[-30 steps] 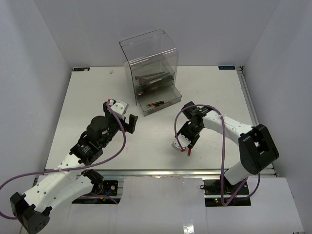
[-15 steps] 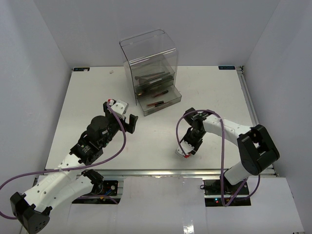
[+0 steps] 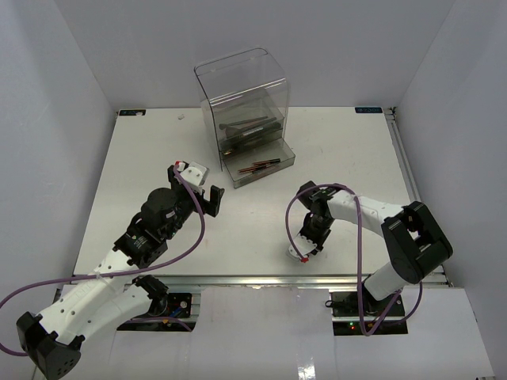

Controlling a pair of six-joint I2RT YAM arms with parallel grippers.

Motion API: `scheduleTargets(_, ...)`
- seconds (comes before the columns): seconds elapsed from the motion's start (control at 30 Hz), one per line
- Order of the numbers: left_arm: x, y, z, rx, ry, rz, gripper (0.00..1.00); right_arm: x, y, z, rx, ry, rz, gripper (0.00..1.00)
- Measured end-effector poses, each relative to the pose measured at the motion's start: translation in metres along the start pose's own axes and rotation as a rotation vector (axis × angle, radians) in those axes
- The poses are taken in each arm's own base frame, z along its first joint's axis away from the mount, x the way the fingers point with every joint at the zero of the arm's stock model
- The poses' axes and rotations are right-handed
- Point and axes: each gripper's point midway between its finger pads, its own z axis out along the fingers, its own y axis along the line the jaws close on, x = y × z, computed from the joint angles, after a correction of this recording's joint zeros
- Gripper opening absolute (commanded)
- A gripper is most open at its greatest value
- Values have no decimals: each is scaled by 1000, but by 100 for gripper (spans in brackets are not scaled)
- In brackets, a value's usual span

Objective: Organize the makeup

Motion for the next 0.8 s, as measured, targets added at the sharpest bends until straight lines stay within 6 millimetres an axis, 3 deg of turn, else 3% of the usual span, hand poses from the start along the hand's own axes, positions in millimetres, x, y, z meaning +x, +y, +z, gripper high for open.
scheduleTargets(0.3,0,0,0,0,0,0,98,2,1,0,-20,6,44,11)
scheduleTargets(0.43,0,0,0,0,0,0,98,6,-10,-1,-21,0,164,8)
scheduleTargets(0.6,0,0,0,0,0,0,98,27,-64,-12,105,30,342,8)
scheduleTargets(0.8,0,0,0,-1,0,0,98,51,-127,-49,356,95,488,8)
